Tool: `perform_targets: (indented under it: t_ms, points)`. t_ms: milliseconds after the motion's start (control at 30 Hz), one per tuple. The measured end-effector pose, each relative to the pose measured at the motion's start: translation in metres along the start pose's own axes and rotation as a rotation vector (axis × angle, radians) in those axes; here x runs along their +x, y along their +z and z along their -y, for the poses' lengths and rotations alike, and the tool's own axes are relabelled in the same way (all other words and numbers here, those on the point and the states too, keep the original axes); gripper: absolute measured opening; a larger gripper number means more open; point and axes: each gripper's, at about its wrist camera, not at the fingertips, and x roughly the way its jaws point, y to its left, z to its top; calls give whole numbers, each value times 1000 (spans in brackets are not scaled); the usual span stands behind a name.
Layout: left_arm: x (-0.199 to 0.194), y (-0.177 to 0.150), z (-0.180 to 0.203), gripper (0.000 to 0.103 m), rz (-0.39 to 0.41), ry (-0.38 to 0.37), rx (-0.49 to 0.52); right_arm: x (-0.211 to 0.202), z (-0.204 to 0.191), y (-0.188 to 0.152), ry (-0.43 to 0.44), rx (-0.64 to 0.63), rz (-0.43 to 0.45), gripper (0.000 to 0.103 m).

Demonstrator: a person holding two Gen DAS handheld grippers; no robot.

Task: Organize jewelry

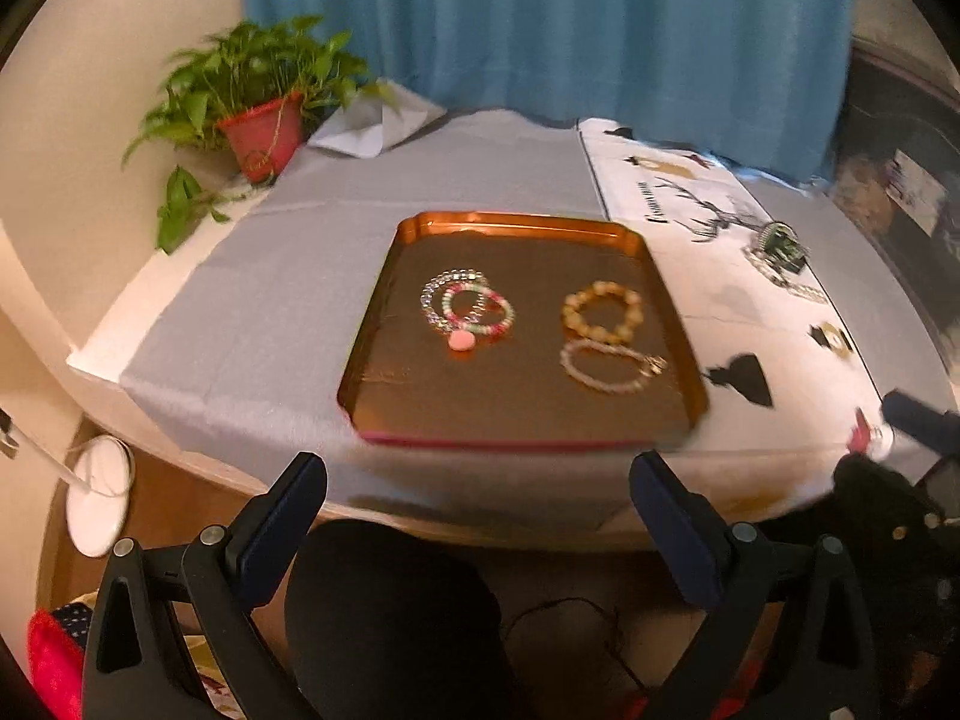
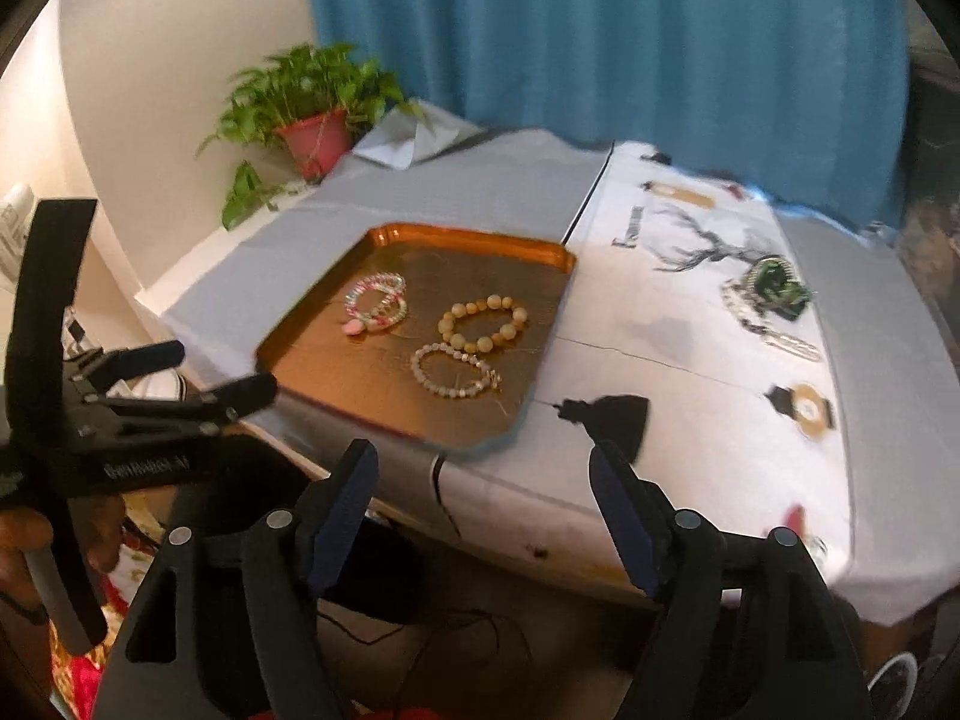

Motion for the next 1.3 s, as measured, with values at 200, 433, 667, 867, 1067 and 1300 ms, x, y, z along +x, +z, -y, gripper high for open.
perform_targets:
  t_ms: [200,433,667,867,1067,1300]
  points:
    - [-41,-23,22,100,41,1,41,-58,-6,-23,-43,-22,88,78]
    - [-76,-33,26,101,98,16,38,-86,-11,-44,-54,-44,112,78]
    - [-96,-36,31,101,132,28,52,-97,-9,-52,-64,-34,136,78]
    - [-104,-37,38,101,149,29,71,-100,-3,-53,-77,-17,146,78]
    - [-104,-37,41,101,149,32,82,-100,4,-55,-82,5,143,78]
    - [-102,-36,43,101,146,32,83,-95,7,-56,-83,12,130,78]
